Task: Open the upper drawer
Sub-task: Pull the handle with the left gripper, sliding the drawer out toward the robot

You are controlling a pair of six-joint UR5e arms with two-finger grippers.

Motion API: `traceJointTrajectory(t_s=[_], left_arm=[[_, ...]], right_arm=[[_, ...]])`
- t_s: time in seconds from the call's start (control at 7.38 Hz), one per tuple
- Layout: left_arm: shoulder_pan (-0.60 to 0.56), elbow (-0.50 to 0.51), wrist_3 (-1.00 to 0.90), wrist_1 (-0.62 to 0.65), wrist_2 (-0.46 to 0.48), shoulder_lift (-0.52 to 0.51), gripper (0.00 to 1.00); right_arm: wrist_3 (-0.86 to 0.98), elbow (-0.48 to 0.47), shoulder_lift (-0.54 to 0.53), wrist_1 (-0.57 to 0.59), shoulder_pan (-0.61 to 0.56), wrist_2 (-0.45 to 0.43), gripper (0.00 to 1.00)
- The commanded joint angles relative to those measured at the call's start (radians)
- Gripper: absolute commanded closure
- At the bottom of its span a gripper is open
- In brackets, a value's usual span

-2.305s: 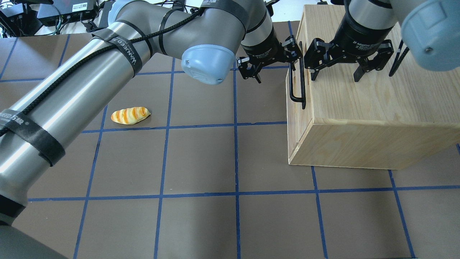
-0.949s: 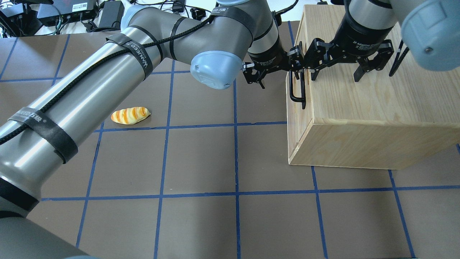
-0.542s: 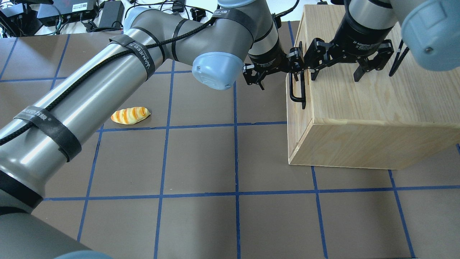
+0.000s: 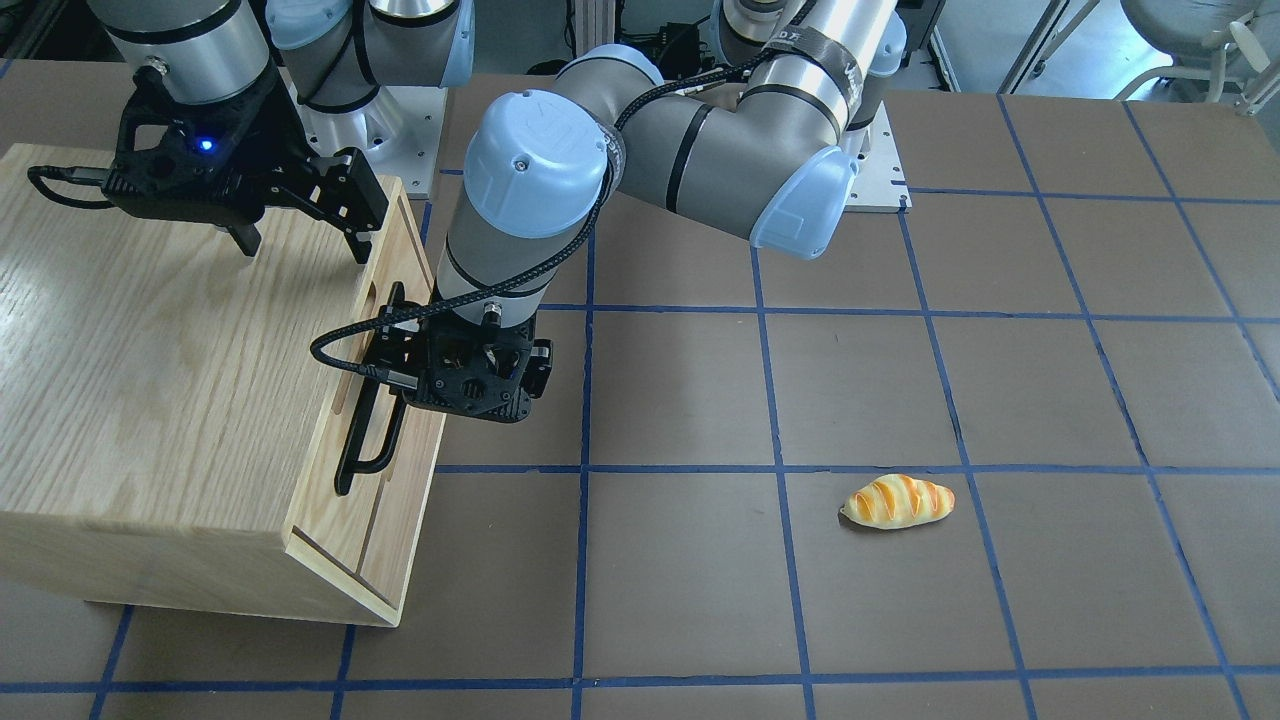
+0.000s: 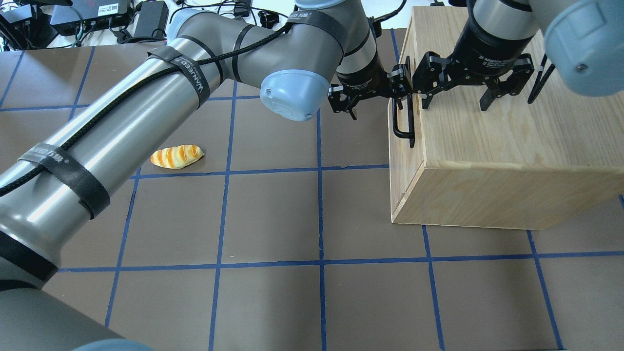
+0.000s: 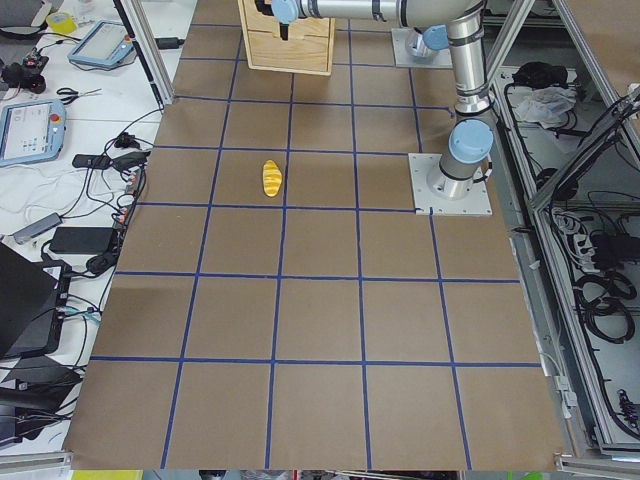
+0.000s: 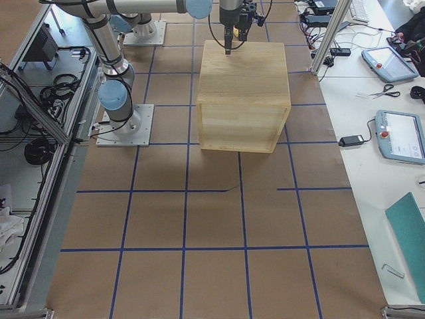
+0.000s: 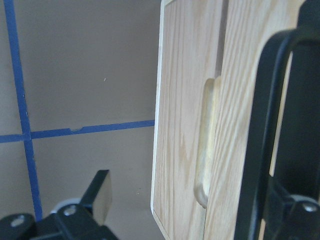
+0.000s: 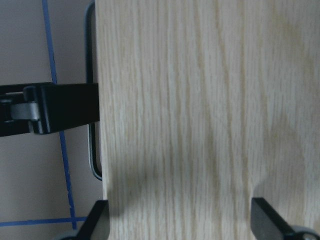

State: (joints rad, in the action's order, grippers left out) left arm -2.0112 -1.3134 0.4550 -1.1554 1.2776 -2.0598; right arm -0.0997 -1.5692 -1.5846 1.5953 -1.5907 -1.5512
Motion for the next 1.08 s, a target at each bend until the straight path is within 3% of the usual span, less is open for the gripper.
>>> traceJointTrajectory(t_s=[0.0,0.95], left_arm=[[0.0,0.0,-0.012,0.0,0.009,0.001,0.0],[0.006,0.0,-0.077,-0.01,0.06,0.009,0.0]], right_arm=[[0.0,0.0,0.0,0.0,0.002,-0.001,0.0],[0.0,0.0,0.0,0.0,0.0,0.0,0.0]])
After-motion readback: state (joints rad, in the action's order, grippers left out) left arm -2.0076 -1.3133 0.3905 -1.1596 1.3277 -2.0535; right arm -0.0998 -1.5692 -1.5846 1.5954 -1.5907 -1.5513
